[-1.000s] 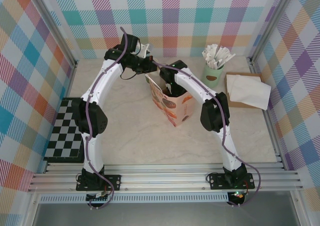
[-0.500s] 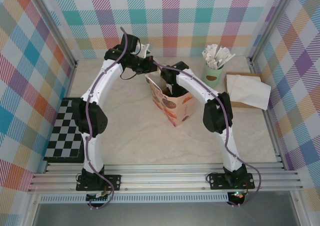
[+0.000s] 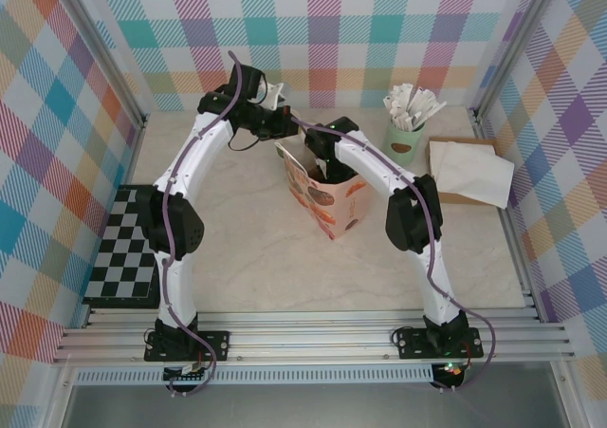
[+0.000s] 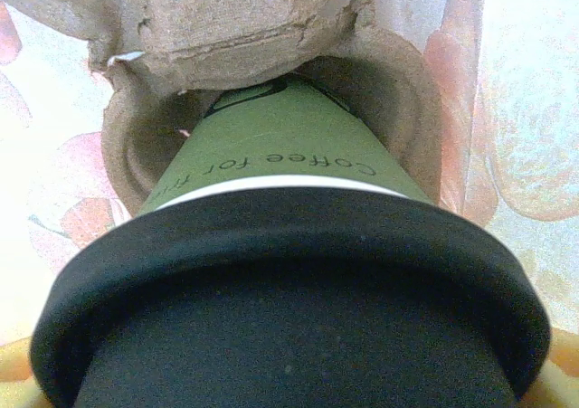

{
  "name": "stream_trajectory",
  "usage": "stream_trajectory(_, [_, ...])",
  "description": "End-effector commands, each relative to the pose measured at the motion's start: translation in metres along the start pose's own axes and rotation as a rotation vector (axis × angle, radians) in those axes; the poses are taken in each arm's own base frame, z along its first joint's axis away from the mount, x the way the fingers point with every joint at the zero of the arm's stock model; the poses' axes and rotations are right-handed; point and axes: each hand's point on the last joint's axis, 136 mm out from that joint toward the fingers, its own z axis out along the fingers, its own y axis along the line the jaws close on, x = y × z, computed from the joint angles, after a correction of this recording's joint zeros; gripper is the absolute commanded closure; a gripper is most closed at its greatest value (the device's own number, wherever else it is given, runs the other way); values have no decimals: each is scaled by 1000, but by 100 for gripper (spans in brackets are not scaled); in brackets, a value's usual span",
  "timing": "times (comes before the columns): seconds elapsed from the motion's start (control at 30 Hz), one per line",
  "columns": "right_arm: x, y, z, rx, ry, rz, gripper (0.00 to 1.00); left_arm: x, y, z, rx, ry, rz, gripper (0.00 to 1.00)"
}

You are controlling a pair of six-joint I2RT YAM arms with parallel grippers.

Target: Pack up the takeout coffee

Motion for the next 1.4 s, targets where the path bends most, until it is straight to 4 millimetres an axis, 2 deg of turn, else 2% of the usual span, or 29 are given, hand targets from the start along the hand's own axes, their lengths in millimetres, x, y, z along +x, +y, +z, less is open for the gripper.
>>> stream_trajectory(0.0, [-9,6,105,41,168,2,50,7,-6,-7,7,18,16,100])
stream_trajectory(0.17, [-6,-11,104,61,157,30,50,8,-7,-7,8,20,21,100])
stream_trajectory(0.3, [-8,9,118,40,165,7,50,9,-6,-7,5,24,22,100])
stream_trajectory(0.37, [-12,9,119,45,151,24,50,9,-6,-6,6,25,23,100])
stream_trajectory(0.57, [-32,0,72,37,12,46,42,5,-11,-9,25,15,55,100])
stream_trajectory(0.77, [-59,4,22,1,-115,72,32,5,-17,-13,36,17,89,100])
stream_trajectory(0.83, [-66,4,6,-1,-149,84,25,5,-17,-14,33,19,92,100])
stream_trajectory(0.93, [-70,3,-14,-2,-194,101,20,4,-18,-17,27,19,95,100])
stream_trajectory(1.13, [-63,0,-35,-13,-226,100,14,5,-12,-16,-5,28,81,100])
stream_trajectory(1.37, [-53,2,-46,-27,-229,50,11,2,-6,-16,-44,21,53,100])
